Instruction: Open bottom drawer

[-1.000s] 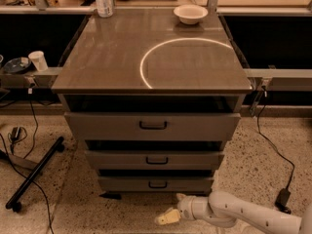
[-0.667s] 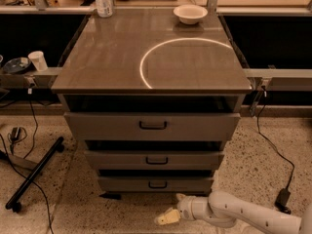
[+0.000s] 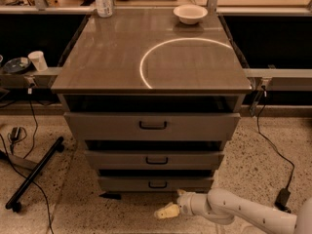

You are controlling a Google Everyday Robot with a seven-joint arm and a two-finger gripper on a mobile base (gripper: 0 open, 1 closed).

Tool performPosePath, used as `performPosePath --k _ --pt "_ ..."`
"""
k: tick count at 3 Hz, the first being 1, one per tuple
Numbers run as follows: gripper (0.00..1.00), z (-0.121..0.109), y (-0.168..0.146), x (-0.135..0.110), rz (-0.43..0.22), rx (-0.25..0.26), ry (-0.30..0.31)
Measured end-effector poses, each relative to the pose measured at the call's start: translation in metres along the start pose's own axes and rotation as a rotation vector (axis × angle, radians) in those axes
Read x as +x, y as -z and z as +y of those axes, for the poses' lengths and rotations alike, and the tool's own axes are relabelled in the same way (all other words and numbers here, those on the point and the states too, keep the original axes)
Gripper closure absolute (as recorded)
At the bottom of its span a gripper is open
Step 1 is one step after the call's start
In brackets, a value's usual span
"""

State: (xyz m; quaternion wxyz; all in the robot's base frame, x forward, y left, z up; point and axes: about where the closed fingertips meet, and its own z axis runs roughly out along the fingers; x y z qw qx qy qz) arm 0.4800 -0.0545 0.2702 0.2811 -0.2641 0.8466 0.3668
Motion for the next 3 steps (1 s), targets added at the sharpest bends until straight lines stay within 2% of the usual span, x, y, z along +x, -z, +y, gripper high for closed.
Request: performPosePath --k 1,2,3 --pt "0.00 -0.012 -0.006 -0.004 -0.004 0.021 -0.008" --pt "0.00 -0.035 -0.013 -0.012 -0.007 0.074 0.000" --pt "0.00 -0.035 -0.013 -0.012 -0.007 0.074 0.000"
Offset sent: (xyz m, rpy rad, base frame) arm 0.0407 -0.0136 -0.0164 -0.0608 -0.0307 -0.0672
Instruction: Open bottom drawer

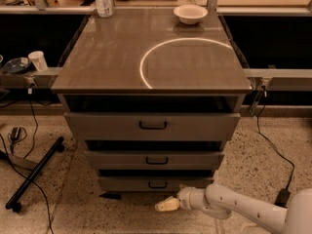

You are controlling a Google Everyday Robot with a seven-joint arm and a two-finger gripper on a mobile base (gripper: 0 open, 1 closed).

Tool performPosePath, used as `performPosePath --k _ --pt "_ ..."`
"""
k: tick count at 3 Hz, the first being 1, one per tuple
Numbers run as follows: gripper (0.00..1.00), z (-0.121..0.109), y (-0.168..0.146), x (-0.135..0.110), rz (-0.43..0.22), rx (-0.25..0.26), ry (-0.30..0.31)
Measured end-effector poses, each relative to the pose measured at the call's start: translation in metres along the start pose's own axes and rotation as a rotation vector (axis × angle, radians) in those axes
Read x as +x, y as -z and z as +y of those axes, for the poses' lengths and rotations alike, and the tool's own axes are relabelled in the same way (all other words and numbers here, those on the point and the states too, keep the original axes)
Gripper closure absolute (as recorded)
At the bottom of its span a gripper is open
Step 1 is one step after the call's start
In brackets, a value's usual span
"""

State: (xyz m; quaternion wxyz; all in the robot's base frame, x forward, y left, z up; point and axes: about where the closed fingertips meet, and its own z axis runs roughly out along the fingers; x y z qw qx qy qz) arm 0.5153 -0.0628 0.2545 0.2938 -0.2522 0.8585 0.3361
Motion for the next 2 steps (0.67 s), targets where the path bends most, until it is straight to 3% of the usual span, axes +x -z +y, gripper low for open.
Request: performPosePath --k 2 --pt "0.00 -0.021 -0.013 -0.013 -0.009 0.040 0.042"
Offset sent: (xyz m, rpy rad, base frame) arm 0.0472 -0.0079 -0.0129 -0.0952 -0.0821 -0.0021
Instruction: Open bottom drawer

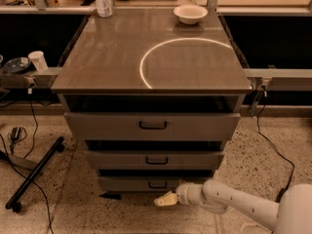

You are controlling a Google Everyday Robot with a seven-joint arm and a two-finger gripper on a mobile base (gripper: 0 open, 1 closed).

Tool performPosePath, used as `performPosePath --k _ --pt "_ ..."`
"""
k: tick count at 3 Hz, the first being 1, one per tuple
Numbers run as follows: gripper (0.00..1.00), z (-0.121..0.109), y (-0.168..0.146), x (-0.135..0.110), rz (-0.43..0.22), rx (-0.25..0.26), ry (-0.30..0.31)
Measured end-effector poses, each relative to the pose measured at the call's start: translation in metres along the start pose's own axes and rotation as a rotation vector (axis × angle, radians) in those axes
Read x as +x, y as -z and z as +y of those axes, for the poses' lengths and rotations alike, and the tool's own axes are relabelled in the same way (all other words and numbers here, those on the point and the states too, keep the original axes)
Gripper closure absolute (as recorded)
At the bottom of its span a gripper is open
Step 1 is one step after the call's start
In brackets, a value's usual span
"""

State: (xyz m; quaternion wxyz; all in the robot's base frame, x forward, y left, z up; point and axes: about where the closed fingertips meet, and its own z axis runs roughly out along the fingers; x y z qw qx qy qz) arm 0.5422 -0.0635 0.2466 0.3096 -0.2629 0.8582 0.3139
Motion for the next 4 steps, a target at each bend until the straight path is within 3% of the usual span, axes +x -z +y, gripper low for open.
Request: performPosePath --k 1,2,3,4 --pt "0.00 0.000 0.000 -0.001 -0.002 -0.008 0.006" --pt "0.00 0.000 -0.001 -0.004 -0.017 -0.060 0.041" --pt "0.00 -0.002 0.000 -0.015 -0.053 -0.142 0.140" --pt "0.00 0.010 0.004 -0.017 -0.053 -0.208 0.158"
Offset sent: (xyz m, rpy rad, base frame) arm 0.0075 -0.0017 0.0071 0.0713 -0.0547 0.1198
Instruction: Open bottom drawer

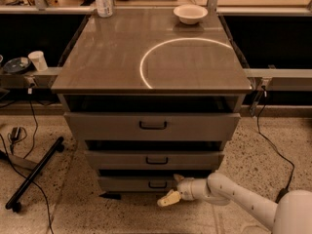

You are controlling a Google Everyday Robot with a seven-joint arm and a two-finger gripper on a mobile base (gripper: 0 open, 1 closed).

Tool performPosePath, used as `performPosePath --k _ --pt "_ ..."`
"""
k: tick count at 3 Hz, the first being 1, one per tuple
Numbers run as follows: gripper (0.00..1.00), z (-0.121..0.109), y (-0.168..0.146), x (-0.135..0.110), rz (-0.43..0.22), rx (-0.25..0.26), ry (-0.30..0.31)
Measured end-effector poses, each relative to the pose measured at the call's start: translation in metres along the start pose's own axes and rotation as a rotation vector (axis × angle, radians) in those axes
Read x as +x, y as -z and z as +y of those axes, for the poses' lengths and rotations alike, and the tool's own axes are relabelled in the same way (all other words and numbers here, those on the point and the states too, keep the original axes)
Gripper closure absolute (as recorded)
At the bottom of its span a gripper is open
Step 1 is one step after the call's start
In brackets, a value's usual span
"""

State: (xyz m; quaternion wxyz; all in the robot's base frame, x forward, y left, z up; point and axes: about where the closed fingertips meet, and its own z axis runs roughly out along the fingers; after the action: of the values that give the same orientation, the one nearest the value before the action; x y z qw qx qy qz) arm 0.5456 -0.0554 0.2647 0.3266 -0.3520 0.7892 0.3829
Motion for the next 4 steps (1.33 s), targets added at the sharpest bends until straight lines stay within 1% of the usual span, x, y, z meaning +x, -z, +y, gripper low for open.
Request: performPosePath --k 1,2,3,4 --pt "0.00 0.000 0.000 0.000 0.000 0.000 0.000" --pt "0.00 -0.031 -0.001 -0.006 -0.005 0.077 0.037" --pt "0.00 -0.031 -0.001 -0.006 -0.006 0.077 0.037" --pt "0.00 -0.057 -0.013 -0.017 -0.043 0.111 0.037"
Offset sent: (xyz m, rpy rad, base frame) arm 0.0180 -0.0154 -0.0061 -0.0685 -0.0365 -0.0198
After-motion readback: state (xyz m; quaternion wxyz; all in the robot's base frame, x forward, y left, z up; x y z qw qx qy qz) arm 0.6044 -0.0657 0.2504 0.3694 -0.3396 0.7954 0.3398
